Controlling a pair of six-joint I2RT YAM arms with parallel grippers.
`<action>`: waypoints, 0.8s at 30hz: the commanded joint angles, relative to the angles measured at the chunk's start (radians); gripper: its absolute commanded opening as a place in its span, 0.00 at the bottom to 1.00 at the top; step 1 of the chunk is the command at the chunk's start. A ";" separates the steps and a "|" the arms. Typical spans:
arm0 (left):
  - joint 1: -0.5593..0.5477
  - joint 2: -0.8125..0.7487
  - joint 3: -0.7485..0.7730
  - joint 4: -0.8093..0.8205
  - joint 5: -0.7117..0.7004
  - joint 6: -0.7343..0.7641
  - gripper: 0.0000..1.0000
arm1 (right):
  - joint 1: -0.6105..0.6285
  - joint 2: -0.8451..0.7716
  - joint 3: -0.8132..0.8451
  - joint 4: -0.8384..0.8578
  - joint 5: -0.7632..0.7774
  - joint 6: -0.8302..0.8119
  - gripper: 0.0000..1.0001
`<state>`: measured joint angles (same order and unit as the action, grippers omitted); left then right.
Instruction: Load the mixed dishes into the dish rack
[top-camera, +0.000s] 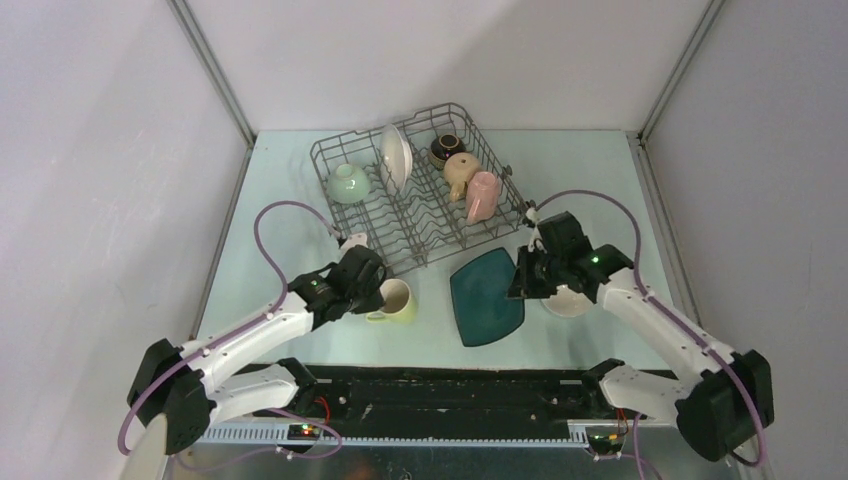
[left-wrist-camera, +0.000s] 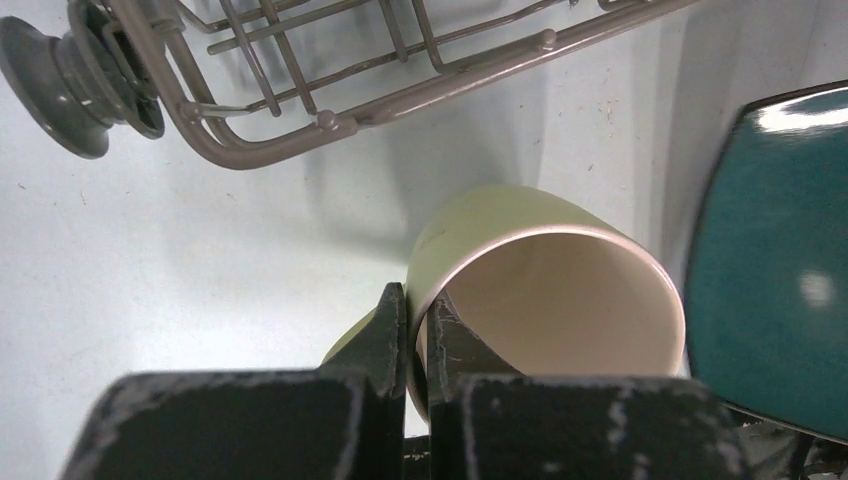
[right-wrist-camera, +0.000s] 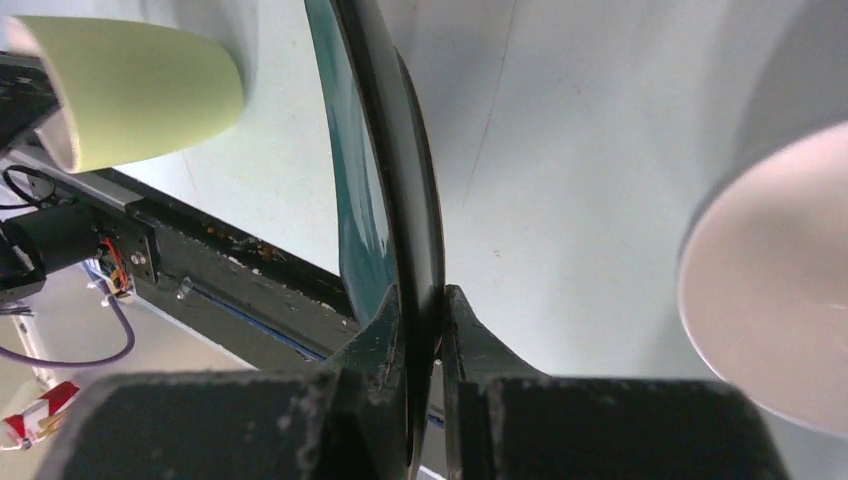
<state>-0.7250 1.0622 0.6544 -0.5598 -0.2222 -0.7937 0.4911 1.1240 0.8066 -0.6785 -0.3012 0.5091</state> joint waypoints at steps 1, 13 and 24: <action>-0.006 0.019 0.022 0.017 0.018 0.043 0.00 | 0.000 -0.090 0.250 -0.112 0.034 -0.081 0.00; -0.069 0.113 0.109 0.088 0.054 0.028 0.00 | -0.040 0.091 0.674 -0.116 0.287 -0.183 0.00; -0.135 0.262 0.209 0.074 0.021 -0.028 0.16 | -0.074 0.352 0.962 -0.086 0.240 -0.240 0.00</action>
<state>-0.8455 1.3067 0.8223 -0.5152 -0.2092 -0.7876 0.4366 1.4651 1.6527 -0.8963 -0.0025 0.2810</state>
